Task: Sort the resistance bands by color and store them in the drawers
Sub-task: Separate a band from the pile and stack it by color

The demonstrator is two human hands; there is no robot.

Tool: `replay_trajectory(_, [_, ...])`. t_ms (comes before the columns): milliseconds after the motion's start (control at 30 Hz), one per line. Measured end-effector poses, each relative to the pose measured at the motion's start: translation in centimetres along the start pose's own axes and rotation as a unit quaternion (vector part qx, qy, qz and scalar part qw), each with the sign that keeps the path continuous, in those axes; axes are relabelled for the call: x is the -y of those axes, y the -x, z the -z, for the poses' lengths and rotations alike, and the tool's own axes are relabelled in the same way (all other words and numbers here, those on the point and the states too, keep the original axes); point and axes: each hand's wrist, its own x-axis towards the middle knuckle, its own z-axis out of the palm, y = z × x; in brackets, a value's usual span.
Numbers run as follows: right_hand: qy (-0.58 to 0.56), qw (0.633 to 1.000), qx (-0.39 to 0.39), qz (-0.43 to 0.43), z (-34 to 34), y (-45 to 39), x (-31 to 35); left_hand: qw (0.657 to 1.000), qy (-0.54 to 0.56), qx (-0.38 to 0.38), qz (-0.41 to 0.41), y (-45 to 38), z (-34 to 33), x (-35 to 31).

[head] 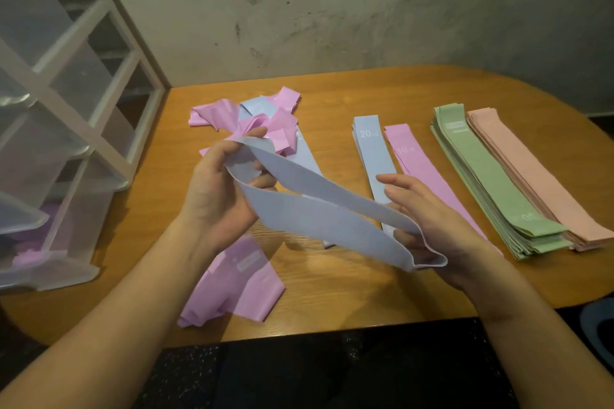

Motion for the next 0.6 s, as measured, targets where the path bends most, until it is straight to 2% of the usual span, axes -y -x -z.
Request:
replay_trajectory(100, [0.115, 0.993, 0.013, 0.021, -0.7, 0.2, 0.2, 1.0, -0.027, 0.012, 0.011, 0.2, -0.6, 0.1])
replay_trajectory(167, [0.152, 0.987, 0.035, 0.035, -1.0, 0.3, 0.2, 0.998, -0.062, 0.009, 0.02, 0.4, -0.8, 0.3])
replay_trajectory(300, [0.183, 0.973, 0.139, 0.028, -1.3, 0.3, -0.3, 0.997, -0.077, -0.023, -0.009, 0.2, -1.3, 0.6])
replay_trajectory(400, [0.228, 0.952, 0.202, -0.005, -1.6, 0.4, -0.3, 0.999, -0.027, -0.034, -0.005, 0.0, -2.2, 0.7])
replay_trajectory(500, [0.235, 0.948, 0.215, -0.003, -2.1, 0.6, -0.2, 0.997, 0.005, -0.079, 0.005, -0.3, -2.8, 0.5])
replay_trajectory(600, [0.201, 0.953, 0.227, -0.024, -2.5, 0.7, -0.1, 0.992, -0.027, -0.119, -0.012, -0.7, -3.1, 0.7])
